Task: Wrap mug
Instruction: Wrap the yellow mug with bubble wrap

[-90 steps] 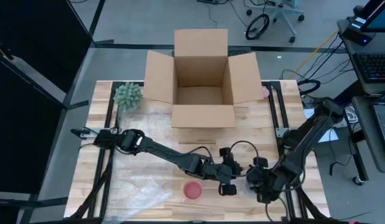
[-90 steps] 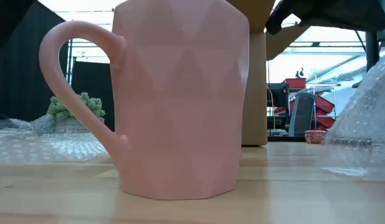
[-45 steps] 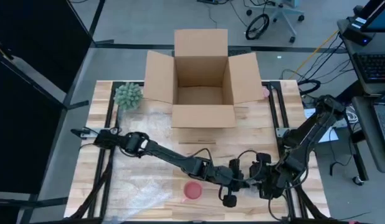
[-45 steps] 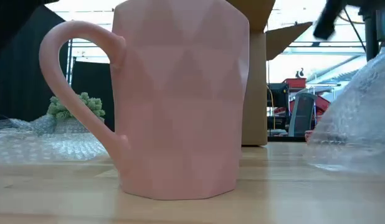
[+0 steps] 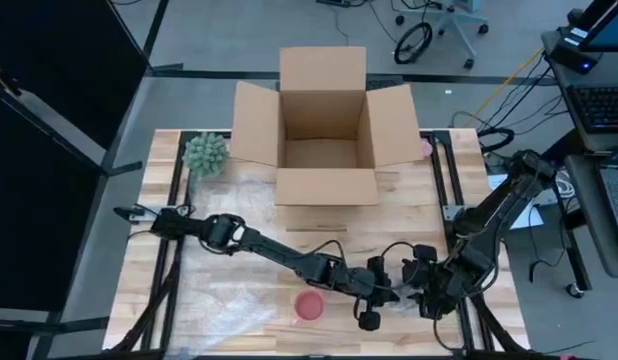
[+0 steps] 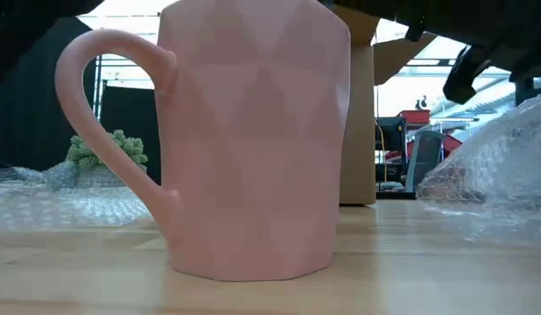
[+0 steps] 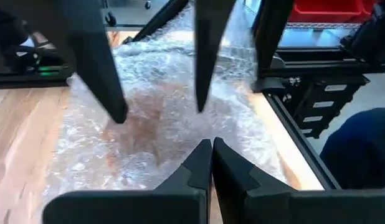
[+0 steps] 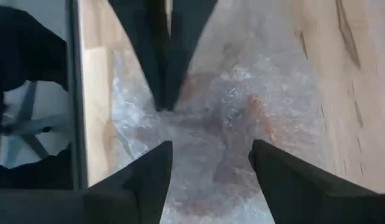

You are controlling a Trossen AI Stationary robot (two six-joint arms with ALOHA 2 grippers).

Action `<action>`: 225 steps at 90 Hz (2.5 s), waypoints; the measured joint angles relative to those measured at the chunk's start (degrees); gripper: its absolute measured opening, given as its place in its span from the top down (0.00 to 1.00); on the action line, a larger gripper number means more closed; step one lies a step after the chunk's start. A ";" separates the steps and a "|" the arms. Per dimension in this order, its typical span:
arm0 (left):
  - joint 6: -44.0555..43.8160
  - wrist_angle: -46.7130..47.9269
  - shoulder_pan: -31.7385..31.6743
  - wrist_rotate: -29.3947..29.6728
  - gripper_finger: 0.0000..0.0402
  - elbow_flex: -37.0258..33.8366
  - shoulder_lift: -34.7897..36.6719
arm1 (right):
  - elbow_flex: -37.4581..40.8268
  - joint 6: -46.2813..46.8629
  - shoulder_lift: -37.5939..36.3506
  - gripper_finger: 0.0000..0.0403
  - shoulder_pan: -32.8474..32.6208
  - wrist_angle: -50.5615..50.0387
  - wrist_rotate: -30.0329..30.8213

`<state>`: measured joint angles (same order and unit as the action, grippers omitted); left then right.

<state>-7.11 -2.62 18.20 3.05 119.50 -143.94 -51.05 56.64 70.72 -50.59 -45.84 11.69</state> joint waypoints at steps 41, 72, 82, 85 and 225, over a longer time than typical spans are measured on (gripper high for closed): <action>-0.03 0.53 -0.07 0.13 1.00 0.00 0.00 | -0.02 10.02 -2.89 0.48 -1.04 -10.23 -4.16; -0.07 0.51 -0.17 0.20 1.00 0.00 -0.02 | -0.03 14.28 7.12 0.48 -1.22 -6.11 -2.53; -0.07 0.44 -0.17 0.20 1.00 0.00 -0.02 | -0.24 14.49 11.16 0.48 -1.18 -5.63 -2.04; -0.07 0.34 -0.17 0.20 1.00 0.00 -0.02 | -0.30 14.49 12.37 0.48 -1.18 -5.47 -1.97; -0.02 0.53 -0.17 0.31 1.00 0.04 -0.13 | 0.48 5.10 17.60 0.33 1.51 -0.84 -4.08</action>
<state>-7.14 -2.08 18.02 3.36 119.54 -144.07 -50.57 61.73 88.31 -49.08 -46.69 7.62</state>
